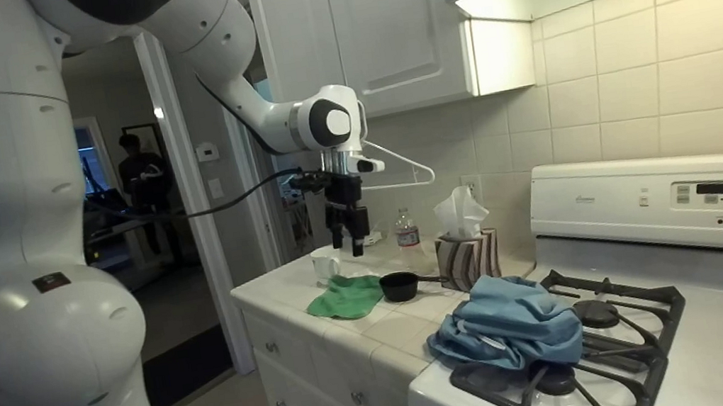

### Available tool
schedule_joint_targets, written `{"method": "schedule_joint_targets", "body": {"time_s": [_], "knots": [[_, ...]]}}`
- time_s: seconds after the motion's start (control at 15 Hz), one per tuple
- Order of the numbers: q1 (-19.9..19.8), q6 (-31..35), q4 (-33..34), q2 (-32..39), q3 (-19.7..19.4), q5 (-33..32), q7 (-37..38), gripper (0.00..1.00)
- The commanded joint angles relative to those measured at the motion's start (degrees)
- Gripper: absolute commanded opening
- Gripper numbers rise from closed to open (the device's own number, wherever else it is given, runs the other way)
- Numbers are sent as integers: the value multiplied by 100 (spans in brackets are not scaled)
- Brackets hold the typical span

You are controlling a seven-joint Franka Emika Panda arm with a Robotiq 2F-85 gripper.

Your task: Hang the green towel on the coat hanger

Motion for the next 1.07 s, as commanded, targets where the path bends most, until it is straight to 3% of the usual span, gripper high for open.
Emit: {"method": "schedule_joint_targets", "body": {"time_s": [0.0,0.4,0.6,0.67,0.8,1.0], "knots": [[191,232,625,708,-92,-5,202,100],[588,-386,2344,2106,-165,-103,205,100],[798,-1395,3138,2634,-139,-180,-220,100],[754,-777,2420,2178,-210,11,-38,100],[853,-1125,2800,2456,-202,-4,-135,100],[914,-1073,2909,2525,-238,-64,-68,100]]}}
